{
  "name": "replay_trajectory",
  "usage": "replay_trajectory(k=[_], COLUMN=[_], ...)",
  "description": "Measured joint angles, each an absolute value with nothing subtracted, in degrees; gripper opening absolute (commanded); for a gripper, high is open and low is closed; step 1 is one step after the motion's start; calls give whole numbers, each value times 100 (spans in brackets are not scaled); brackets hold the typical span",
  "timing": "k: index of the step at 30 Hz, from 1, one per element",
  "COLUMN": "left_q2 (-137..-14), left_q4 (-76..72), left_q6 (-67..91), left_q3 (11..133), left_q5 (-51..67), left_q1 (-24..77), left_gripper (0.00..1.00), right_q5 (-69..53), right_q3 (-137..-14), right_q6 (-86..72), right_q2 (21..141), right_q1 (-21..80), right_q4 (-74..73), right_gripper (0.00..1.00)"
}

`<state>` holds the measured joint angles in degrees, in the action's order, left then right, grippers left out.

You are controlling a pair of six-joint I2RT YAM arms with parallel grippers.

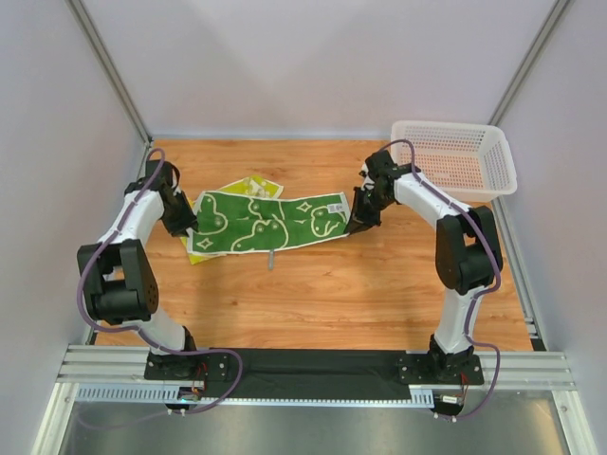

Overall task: Roll the towels
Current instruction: Flatten the towel

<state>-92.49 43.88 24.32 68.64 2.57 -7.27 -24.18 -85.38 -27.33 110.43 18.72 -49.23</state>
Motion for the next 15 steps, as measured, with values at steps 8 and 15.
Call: replay_trajectory(k=[8,15], left_q2=[-9268,-9271], left_q4=[4150,4117], left_q6=[2418,2416], left_q3=[6372,6060], left_q5=[200,-163], left_q1=[-727,-727], left_gripper=[43,43], right_q5=[-2460,-2502], right_q3=[-8462,-8344], right_q6=[-2672,-2615], right_q2=[11043,11043], right_q1=[1872,1872], right_q4=[-4945,-4945], right_gripper=[0,0])
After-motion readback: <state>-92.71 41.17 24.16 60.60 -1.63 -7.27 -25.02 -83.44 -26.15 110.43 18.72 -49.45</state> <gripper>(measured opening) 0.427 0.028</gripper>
